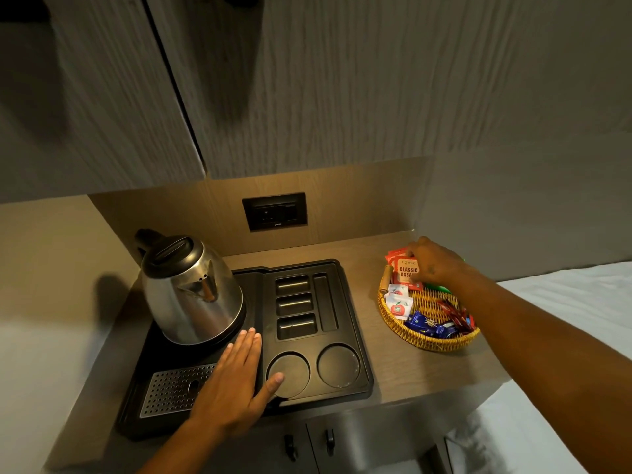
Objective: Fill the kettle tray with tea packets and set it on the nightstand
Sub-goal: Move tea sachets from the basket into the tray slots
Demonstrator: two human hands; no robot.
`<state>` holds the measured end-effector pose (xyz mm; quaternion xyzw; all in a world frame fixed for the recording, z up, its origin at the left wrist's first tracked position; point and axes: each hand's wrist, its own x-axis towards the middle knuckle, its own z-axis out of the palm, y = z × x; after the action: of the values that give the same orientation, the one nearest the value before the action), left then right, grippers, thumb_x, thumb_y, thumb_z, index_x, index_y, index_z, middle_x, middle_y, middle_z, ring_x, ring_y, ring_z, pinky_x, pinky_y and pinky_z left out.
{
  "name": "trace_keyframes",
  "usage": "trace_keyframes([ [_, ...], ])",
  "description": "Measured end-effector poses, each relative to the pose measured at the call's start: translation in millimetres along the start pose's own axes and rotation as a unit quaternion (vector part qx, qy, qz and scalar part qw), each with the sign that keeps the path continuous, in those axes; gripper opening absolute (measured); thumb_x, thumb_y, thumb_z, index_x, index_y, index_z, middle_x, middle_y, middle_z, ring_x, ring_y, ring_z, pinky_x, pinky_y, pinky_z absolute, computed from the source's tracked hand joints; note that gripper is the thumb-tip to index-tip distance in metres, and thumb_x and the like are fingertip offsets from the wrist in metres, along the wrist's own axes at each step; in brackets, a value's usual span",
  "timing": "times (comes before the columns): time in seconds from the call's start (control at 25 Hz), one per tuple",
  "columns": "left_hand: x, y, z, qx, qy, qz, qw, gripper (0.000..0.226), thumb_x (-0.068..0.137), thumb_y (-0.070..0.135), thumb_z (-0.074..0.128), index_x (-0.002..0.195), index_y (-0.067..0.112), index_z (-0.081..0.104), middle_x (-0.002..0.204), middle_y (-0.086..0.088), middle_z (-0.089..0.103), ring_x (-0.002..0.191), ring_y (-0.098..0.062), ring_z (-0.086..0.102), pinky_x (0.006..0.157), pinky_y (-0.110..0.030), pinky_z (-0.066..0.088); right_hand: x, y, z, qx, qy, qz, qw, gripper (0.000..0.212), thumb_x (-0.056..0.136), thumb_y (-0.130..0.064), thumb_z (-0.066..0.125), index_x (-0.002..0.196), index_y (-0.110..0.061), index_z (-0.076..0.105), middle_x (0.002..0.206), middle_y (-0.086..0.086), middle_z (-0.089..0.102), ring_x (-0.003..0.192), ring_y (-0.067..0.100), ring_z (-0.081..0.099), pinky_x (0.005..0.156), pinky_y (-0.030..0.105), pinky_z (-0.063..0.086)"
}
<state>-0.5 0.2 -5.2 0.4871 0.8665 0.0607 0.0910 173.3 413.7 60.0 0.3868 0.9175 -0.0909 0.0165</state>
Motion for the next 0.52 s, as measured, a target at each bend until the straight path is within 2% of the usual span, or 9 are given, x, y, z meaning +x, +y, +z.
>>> trace_keyframes([
  [0.08,-0.1,0.9,1.2,-0.002,0.003,0.000,1.000,0.097,0.077,0.085,-0.003,0.149,0.021,-0.015,0.158,0.005,-0.020,0.145,-0.009,-0.022,0.117,-0.031,-0.009,0.4,1.7,-3.8,0.017,-0.004,-0.004,1.000,0.046,0.069,-0.028,0.082,0.105,-0.023,0.054,0.113,0.005,0.057,0.100,0.025,0.059,0.079,0.034,0.053],
  [0.2,0.3,-0.2,1.6,-0.005,0.008,-0.003,1.000,0.097,0.078,0.085,-0.001,0.150,0.020,-0.012,0.159,0.005,-0.017,0.145,-0.009,-0.020,0.118,-0.031,-0.008,3.4,8.3,-18.7,0.106,-0.054,-0.012,0.993,0.024,0.076,-0.013,0.075,0.088,-0.022,0.057,0.107,0.008,0.062,0.099,0.026,0.062,0.076,0.032,0.053],
  [0.28,-0.1,-0.4,1.4,0.001,0.016,-0.003,1.000,0.097,0.080,0.084,0.001,0.151,0.020,-0.011,0.159,0.005,-0.017,0.146,-0.010,-0.019,0.118,-0.031,-0.009,2.9,11.5,-36.6,0.137,-0.084,-0.007,0.987,0.018,0.078,-0.007,0.072,0.085,-0.019,0.062,0.103,0.008,0.064,0.094,0.025,0.063,0.070,0.029,0.052],
  [0.4,-1.6,-0.2,0.4,-0.005,0.020,-0.002,1.000,0.096,0.081,0.084,0.002,0.151,0.020,-0.010,0.160,0.004,-0.015,0.146,-0.010,-0.019,0.118,-0.031,-0.008,4.3,8.3,-72.1,0.123,-0.108,-0.032,0.986,0.014,0.079,-0.008,0.073,0.082,-0.020,0.066,0.094,0.008,0.069,0.084,0.022,0.067,0.068,0.032,0.055],
  [0.52,-2.5,1.4,0.6,-0.005,0.027,-0.001,1.000,0.097,0.081,0.084,0.002,0.153,0.019,-0.008,0.161,0.002,-0.014,0.146,-0.011,-0.019,0.119,-0.032,-0.008,6.7,-17.0,-103.5,0.151,-0.097,-0.077,0.981,0.013,0.079,-0.011,0.073,0.083,-0.022,0.068,0.086,0.003,0.071,0.079,0.018,0.069,0.060,0.029,0.055],
])
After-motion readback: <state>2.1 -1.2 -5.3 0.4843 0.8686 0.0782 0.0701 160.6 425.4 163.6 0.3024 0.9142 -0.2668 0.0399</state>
